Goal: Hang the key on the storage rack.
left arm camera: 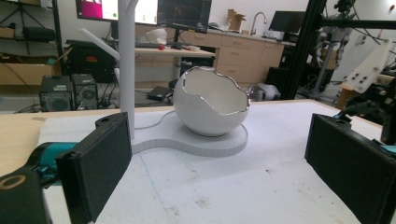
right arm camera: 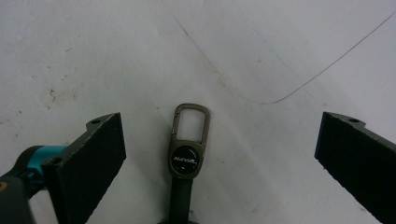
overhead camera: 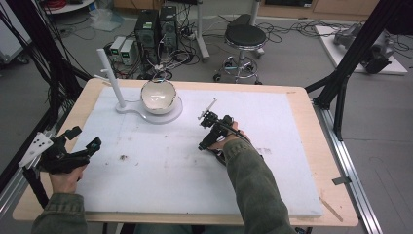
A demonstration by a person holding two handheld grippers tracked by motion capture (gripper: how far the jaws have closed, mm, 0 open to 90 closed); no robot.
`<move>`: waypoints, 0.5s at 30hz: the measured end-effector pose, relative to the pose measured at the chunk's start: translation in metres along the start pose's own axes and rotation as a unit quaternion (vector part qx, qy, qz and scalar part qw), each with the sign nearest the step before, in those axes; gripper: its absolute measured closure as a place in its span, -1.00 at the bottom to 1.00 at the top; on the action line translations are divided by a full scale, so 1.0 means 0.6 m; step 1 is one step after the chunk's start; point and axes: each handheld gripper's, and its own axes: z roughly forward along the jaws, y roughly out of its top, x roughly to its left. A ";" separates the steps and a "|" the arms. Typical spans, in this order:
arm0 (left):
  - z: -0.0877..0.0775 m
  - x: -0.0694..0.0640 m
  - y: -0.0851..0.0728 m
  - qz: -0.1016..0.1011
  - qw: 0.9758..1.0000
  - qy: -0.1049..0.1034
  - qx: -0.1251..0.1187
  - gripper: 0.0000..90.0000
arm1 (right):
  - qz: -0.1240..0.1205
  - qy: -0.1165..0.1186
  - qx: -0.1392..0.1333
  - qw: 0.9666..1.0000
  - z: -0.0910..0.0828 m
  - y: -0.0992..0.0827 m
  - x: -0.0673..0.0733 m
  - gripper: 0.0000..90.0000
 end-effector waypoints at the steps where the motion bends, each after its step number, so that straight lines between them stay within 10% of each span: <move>1: 0.000 0.000 0.000 0.000 1.000 0.000 0.000 -0.83 | 0.008 0.006 0.014 1.000 0.007 0.000 -0.002 -0.98; 15: 0.002 0.002 -0.004 -0.003 1.000 -0.001 0.008 -0.83 | 0.024 0.021 0.060 0.998 0.022 0.003 -0.005 -0.36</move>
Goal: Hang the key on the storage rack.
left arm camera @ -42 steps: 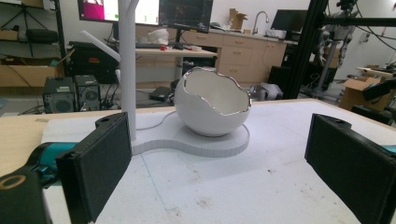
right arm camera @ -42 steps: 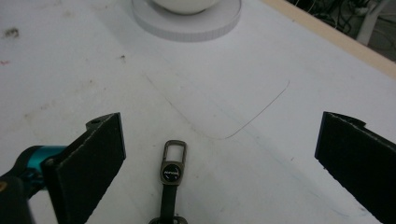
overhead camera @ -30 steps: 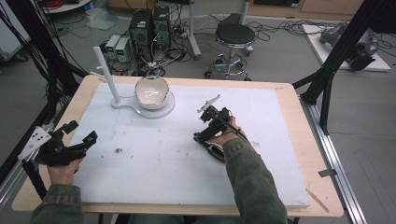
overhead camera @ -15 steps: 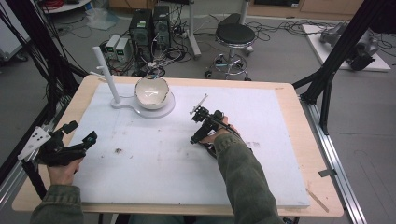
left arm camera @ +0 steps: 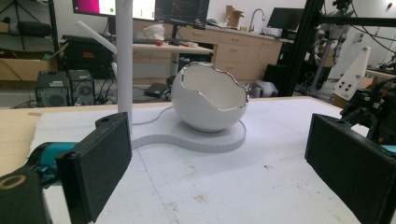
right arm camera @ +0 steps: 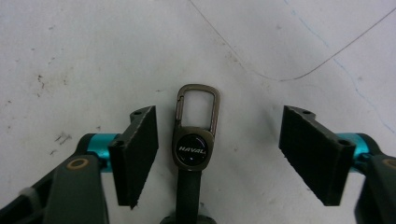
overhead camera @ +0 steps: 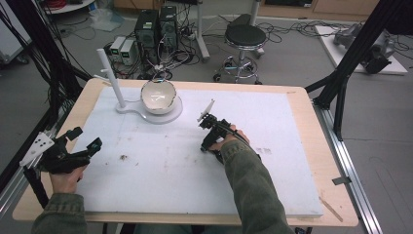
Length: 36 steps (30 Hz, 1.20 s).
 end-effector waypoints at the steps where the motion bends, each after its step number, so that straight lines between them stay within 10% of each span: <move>1: 0.000 0.000 0.000 -0.001 1.000 0.001 0.000 -0.83 | 0.003 -0.003 0.001 1.000 0.000 0.001 0.001 -0.32; 20: 0.002 0.001 -0.004 -0.002 1.000 0.001 0.004 -0.83 | 0.010 0.014 0.020 1.000 -0.003 0.014 0.010 0.47; 25: 0.002 0.002 -0.004 -0.001 1.000 0.002 0.006 -0.83 | 0.001 0.002 0.062 0.998 0.000 0.033 0.019 0.51; 36: 0.000 0.003 -0.005 -0.003 1.000 0.001 0.005 -0.83 | 0.006 -0.007 0.066 0.998 0.000 0.036 0.024 0.54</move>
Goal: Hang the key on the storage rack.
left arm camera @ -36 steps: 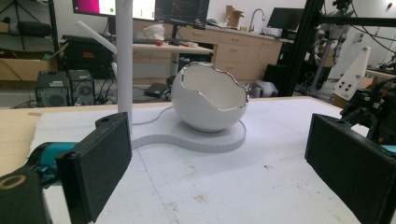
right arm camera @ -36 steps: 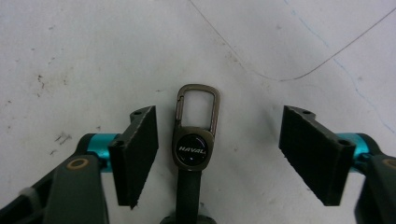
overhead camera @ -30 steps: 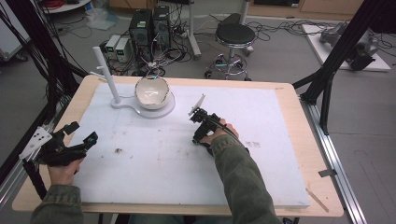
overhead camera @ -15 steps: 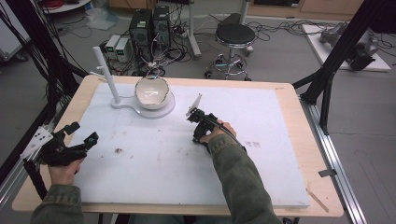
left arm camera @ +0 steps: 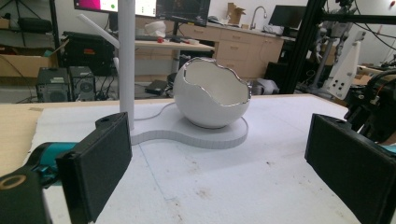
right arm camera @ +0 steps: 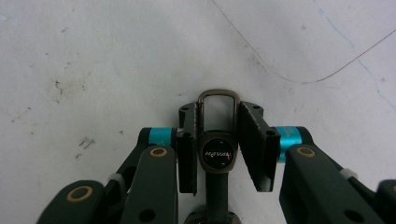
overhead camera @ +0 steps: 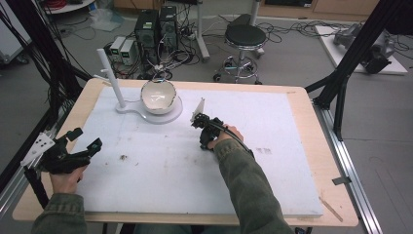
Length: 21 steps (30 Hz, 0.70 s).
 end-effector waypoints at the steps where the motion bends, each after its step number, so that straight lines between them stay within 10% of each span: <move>1: 0.000 0.000 0.000 0.000 1.000 0.000 0.000 -0.83 | -0.002 -0.004 0.002 1.000 -0.001 0.000 0.002 0.54; 12: -0.001 0.001 -0.002 0.000 1.000 0.001 -0.001 -0.83 | -0.002 -0.036 -0.080 0.996 -0.036 -0.030 0.011 0.54; 21: 0.001 -0.001 -0.002 0.002 1.000 -0.001 0.001 -0.83 | 0.009 -0.042 -0.194 0.980 -0.079 -0.071 0.027 0.54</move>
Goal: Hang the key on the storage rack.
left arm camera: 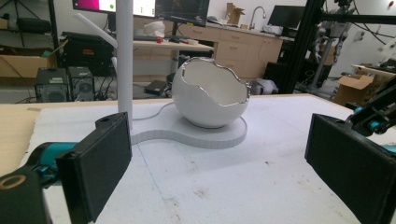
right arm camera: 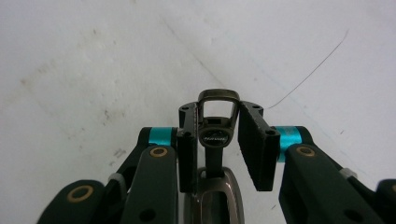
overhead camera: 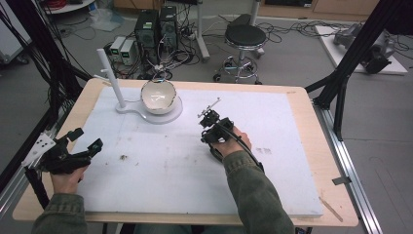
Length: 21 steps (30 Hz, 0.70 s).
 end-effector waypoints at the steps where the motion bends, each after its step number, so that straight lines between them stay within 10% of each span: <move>1: 0.000 0.000 0.000 -0.001 1.000 0.000 0.000 -0.83 | 0.008 0.004 -0.014 1.000 -0.007 -0.003 -0.002 0.54; 21: 0.002 0.000 -0.001 -0.001 1.000 -0.001 0.001 -0.83 | 0.038 0.024 -0.174 0.984 -0.077 0.004 -0.013 0.54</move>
